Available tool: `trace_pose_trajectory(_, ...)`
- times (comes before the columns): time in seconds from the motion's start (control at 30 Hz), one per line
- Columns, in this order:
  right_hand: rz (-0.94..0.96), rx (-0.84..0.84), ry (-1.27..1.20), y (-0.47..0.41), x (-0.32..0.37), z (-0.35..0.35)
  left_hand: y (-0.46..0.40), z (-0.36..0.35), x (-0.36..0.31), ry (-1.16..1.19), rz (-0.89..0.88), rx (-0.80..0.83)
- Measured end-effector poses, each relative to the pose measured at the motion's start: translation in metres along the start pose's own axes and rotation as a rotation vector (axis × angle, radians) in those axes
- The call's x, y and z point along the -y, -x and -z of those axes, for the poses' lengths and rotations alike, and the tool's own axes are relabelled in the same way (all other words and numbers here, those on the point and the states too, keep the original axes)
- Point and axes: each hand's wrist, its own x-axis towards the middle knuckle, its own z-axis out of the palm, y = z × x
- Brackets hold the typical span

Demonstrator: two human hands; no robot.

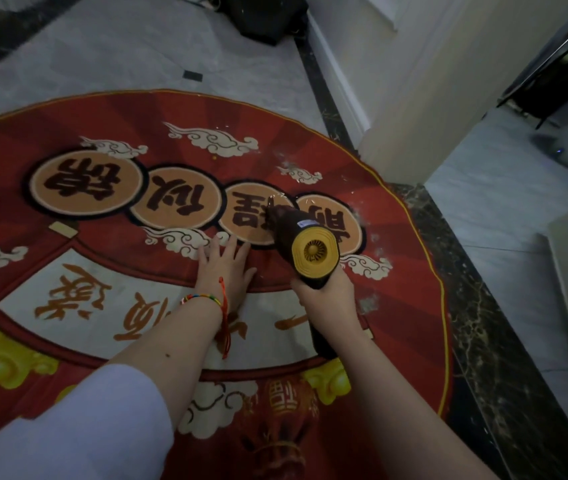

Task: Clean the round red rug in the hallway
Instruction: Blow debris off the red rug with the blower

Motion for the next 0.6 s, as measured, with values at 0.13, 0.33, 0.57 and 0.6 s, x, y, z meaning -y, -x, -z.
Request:
trace_pose_trajectory(0.13, 0.028, -0.016, -0.016, -0.024, 0.007, -0.005, -0.006, -0.002, 0.0, -0.023, 0.012, -0.011)
trace_pose_trajectory(0.33, 0.023, -0.026, 0.026, -0.012, -0.011, 0.002, -0.015, -0.004, 0.001, 0.011, -0.013, -0.064)
trace_pose_trajectory(0.57, 0.018, -0.052, 0.006, -0.043, 0.0, -0.01, -0.021, -0.01, -0.004, -0.038, 0.016, -0.076)
trace_pose_trajectory(0.6, 0.017, -0.047, 0.002, -0.041, -0.001, -0.01, -0.021, -0.011, -0.004, -0.025, 0.013, -0.088)
